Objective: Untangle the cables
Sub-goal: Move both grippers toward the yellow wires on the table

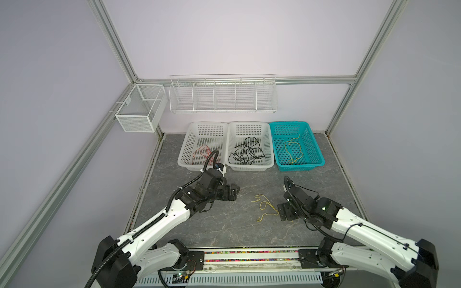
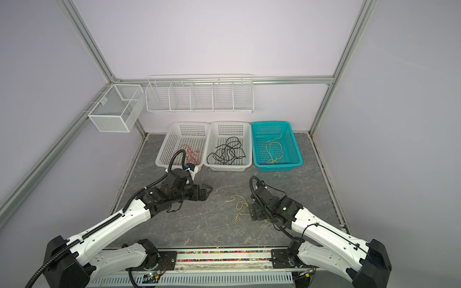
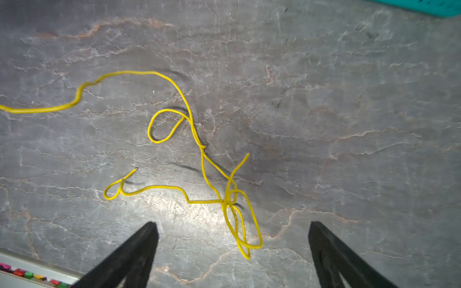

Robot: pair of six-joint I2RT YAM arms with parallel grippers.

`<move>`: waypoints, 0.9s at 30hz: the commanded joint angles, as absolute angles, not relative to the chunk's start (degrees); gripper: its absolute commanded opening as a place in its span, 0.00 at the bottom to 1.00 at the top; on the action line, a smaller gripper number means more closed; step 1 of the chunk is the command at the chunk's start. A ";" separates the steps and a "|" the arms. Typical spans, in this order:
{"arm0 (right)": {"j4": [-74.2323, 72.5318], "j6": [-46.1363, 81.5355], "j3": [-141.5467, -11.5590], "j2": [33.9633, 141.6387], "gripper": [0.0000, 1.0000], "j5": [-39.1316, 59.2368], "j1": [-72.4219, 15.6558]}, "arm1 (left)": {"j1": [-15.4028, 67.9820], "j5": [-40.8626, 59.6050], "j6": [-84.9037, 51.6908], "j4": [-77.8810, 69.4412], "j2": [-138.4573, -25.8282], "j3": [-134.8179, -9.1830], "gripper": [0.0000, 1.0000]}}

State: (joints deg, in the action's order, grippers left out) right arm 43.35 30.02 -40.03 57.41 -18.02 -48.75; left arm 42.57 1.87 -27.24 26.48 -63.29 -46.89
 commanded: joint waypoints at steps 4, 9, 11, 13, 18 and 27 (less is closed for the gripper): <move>36.50 31.86 -35.52 63.24 0.76 -12.20 -48.17 | 43.84 1.55 -30.56 21.80 -63.00 -44.05 0.98; 30.95 32.52 -32.70 66.18 0.64 -8.23 -48.18 | 44.64 2.45 -31.79 20.17 -63.41 -42.38 0.98; 30.32 32.27 -33.02 67.99 0.49 -8.39 -48.16 | 44.82 2.75 -32.21 19.62 -63.63 -41.85 0.98; 30.08 31.70 -33.92 68.76 0.33 -8.15 -48.16 | 45.16 3.08 -32.85 18.96 -63.69 -41.44 0.97; 32.98 29.51 -38.15 65.73 0.06 -5.83 -48.24 | 46.83 3.94 -34.98 16.93 -63.37 -40.45 0.97; 42.27 25.25 -46.68 56.10 0.06 -5.01 -48.25 | 53.37 7.48 -41.33 6.86 -63.99 -40.30 0.97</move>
State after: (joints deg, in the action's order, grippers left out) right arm 37.08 27.38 -45.12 57.54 -5.89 -48.47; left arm 52.10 5.48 -37.85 13.02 -63.94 -40.53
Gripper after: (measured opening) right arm 0.069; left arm 0.968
